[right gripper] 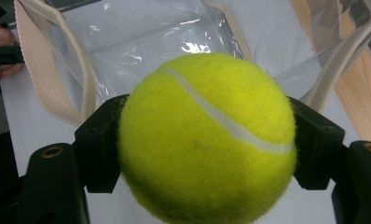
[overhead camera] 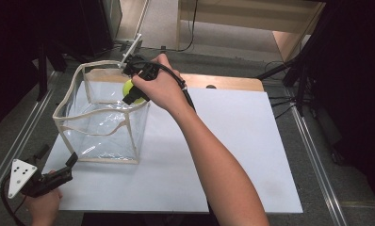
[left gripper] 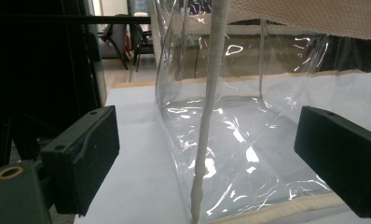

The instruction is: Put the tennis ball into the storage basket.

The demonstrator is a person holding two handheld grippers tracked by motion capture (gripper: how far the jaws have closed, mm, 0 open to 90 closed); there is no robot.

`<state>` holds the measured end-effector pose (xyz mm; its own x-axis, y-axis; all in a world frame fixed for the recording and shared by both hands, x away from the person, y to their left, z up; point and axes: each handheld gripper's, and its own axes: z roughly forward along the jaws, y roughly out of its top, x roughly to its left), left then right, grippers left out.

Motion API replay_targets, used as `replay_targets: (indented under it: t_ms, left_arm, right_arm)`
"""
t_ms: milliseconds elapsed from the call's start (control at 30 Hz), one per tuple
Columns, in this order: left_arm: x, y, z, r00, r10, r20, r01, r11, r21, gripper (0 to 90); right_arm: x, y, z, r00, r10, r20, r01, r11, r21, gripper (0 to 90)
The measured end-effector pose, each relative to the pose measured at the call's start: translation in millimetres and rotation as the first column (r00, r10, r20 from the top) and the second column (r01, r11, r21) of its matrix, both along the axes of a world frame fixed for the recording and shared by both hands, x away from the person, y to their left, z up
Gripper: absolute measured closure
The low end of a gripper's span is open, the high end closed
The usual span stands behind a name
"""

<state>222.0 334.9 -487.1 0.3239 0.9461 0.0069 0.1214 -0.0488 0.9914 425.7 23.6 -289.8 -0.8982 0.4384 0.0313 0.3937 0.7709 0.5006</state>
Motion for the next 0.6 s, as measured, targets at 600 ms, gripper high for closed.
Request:
replay_targets:
  t_ms: [600]
  left_arm:
    - [0.0, 0.5, 0.2, 1.0, 0.001, -0.004, -0.001, 1.0, -0.002, 6.9]
  right_arm:
    - [4.0, 13.2, -15.2, 0.9998, 0.017, -0.008, -0.017, 0.999, -0.05, 23.6]
